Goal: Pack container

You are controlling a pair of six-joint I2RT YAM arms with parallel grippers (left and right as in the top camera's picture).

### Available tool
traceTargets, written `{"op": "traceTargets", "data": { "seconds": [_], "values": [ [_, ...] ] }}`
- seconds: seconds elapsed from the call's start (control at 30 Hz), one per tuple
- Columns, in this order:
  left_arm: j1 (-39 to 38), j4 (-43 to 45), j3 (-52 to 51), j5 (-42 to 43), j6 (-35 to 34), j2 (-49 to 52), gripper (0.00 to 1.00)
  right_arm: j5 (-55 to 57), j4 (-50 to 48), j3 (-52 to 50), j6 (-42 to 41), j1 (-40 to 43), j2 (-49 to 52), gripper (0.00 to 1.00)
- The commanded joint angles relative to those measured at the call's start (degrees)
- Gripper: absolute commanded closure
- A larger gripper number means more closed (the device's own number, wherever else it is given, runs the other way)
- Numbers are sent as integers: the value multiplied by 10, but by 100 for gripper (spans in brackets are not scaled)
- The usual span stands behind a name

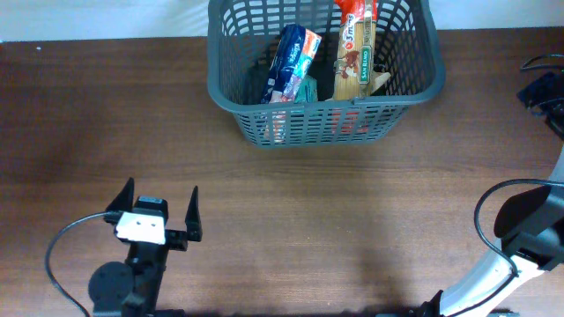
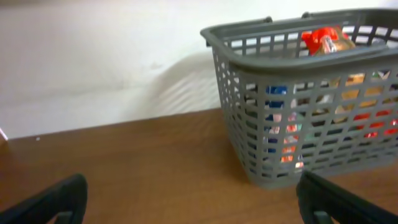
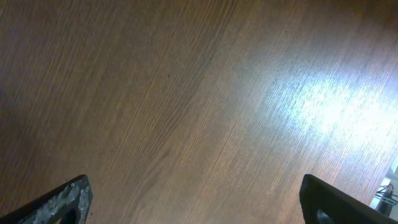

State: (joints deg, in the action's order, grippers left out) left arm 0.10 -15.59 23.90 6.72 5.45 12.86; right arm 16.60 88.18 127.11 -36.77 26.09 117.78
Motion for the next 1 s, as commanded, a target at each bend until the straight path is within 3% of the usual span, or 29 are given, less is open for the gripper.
{"op": "traceTargets", "data": {
  "seconds": [0.0,0.67,0.97],
  "values": [
    [3,32,-37,14,30,-25,1,3,-2,-3,3,2,-1,1],
    [9,173,-194,10,28,-117,1,3,-2,-3,3,2,-1,1],
    [9,187,-229,8,17,-126,1,3,-2,-3,3,2,-1,1]
  ]
}}
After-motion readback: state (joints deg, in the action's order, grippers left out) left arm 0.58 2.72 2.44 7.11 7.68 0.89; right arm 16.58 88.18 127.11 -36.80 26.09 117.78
